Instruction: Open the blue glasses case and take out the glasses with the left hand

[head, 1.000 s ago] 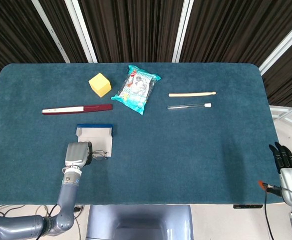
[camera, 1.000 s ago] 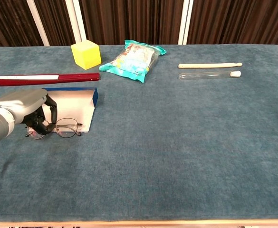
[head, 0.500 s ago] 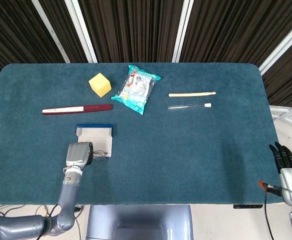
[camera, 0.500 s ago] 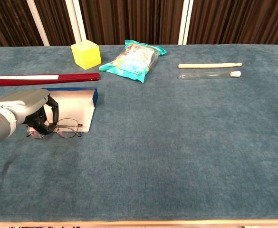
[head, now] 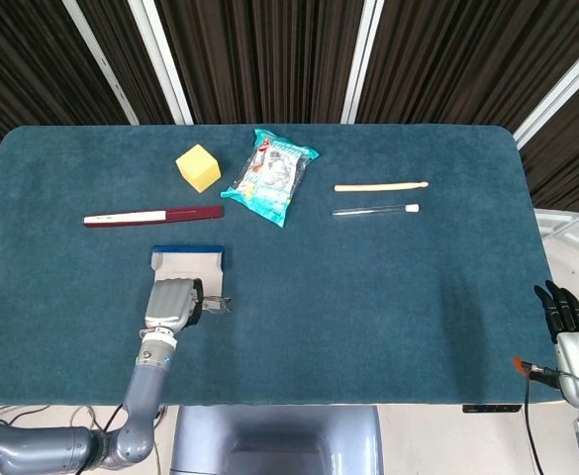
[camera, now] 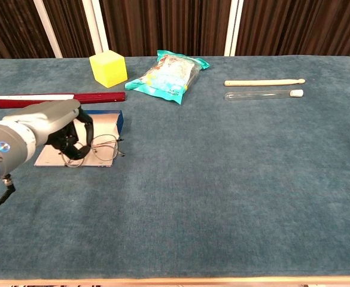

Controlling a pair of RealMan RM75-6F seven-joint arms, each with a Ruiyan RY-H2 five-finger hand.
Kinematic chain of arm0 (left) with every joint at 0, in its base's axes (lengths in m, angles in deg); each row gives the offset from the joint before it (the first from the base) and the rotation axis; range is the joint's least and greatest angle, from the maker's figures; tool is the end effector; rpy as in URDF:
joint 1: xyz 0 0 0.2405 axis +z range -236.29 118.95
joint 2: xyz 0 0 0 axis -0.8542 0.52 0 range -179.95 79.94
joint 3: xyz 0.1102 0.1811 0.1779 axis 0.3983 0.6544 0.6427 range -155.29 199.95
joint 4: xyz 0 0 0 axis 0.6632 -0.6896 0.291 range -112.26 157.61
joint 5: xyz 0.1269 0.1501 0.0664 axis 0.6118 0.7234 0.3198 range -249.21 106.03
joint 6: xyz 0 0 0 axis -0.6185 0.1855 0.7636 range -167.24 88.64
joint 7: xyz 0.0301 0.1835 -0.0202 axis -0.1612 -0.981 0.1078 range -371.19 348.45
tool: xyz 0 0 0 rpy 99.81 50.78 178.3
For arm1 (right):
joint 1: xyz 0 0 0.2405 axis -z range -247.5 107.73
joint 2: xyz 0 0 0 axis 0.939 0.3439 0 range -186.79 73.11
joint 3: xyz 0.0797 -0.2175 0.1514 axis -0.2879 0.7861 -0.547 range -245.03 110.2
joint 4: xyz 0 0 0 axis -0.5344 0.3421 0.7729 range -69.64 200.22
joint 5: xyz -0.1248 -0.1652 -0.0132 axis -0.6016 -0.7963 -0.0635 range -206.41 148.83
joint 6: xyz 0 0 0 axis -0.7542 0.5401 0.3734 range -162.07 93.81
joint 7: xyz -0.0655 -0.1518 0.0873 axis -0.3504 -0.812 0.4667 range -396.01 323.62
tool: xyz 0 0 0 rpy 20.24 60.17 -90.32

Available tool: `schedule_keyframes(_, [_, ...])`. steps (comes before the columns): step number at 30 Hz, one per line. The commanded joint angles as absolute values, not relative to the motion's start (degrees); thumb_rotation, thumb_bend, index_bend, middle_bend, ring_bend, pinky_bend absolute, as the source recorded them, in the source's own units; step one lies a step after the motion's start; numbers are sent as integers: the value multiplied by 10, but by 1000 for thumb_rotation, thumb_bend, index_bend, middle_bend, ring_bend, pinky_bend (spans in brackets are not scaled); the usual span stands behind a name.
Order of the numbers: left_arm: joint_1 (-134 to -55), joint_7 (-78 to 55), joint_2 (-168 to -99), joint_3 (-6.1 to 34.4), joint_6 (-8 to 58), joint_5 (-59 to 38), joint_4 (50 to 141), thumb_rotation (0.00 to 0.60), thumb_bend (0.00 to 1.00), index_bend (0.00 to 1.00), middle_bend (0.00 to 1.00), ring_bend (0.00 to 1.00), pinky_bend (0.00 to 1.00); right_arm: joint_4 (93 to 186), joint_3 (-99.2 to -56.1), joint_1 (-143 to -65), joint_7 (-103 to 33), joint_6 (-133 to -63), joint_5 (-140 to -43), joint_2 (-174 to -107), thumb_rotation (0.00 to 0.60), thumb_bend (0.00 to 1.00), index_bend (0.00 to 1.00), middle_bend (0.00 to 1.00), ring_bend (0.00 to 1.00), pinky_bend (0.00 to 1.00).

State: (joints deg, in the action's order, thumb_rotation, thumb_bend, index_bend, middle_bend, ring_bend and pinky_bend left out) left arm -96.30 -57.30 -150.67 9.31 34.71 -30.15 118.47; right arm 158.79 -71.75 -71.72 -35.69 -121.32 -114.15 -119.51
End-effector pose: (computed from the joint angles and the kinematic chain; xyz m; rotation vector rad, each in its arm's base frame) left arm -0.1565 0.3442 -0.0641 -1.5986 -1.1362 -0.7144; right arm -0.3338 -0.2128 0.1885 1.3108 -0.8941 0.9068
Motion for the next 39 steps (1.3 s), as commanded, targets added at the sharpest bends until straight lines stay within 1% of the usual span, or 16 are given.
schedule_keyframes(1, [-974,-583,-1516,86,346,-304,1189,600,525,631,1000,998,1000,1588,-718,-718,-357,-1213,-1141,-1195,600,185,0,0,0,179])
schedule_keyframes(7, [-1005,-606,-1547,66,345,-314,1184,600,525,629,1000,998,1000,1587,-718,-718,-356,-1212,-1141,-1195,600,184,0,0,0,179])
schedule_keyframes(15, [-1049,-632,-1611,45,344,-332,1149,600,514,621,1000,998,1000,1588,-719,-718,-355,-1211,-1138,-1195,600,185,0,0,0,179])
schedule_keyframes(18, [-1061,-636,-1631,38,343,-337,1131,600,499,599,1000,994,1000,1588,-719,-718,-353,-1210,-1138,-1194,600,185,0,0,0,179])
schedule_keyframes(21, [-1072,-637,-1649,30,340,-343,1112,600,438,542,1000,986,1000,1588,-718,-718,-352,-1210,-1138,-1194,600,184,0,0,0,179])
schedule_keyframes(23, [-1075,-635,-1655,28,338,-347,1106,600,367,467,1000,981,1000,1588,-718,-718,-351,-1209,-1138,-1194,600,184,0,0,0,179])
schedule_keyframes(26, [-1077,-632,-1659,28,336,-348,1100,600,283,389,1000,979,1000,1588,-718,-718,-352,-1208,-1137,-1194,600,185,0,0,0,179])
schedule_keyframes(29, [-1077,-632,-1658,30,340,-345,1099,600,246,350,1000,977,1000,1588,-718,-718,-353,-1208,-1137,-1194,600,185,0,0,0,179])
schedule_keyframes(33, [-1070,-619,-1642,35,346,-326,1114,600,231,330,1000,961,1000,1587,-718,-718,-355,-1209,-1138,-1194,600,185,0,0,0,179])
schedule_keyframes(36, [-1050,-593,-1612,45,355,-300,1152,600,232,316,977,889,981,1587,-718,-717,-357,-1211,-1138,-1195,600,184,0,0,0,179])
schedule_keyframes(37, [-1042,-584,-1600,52,359,-288,1166,600,231,298,936,836,939,1586,-718,-717,-357,-1212,-1138,-1195,600,185,0,0,0,179])
schedule_keyframes(39, [-1014,-553,-1554,82,372,-240,1208,600,230,247,808,717,816,1585,-719,-717,-357,-1213,-1138,-1195,600,185,0,0,0,179])
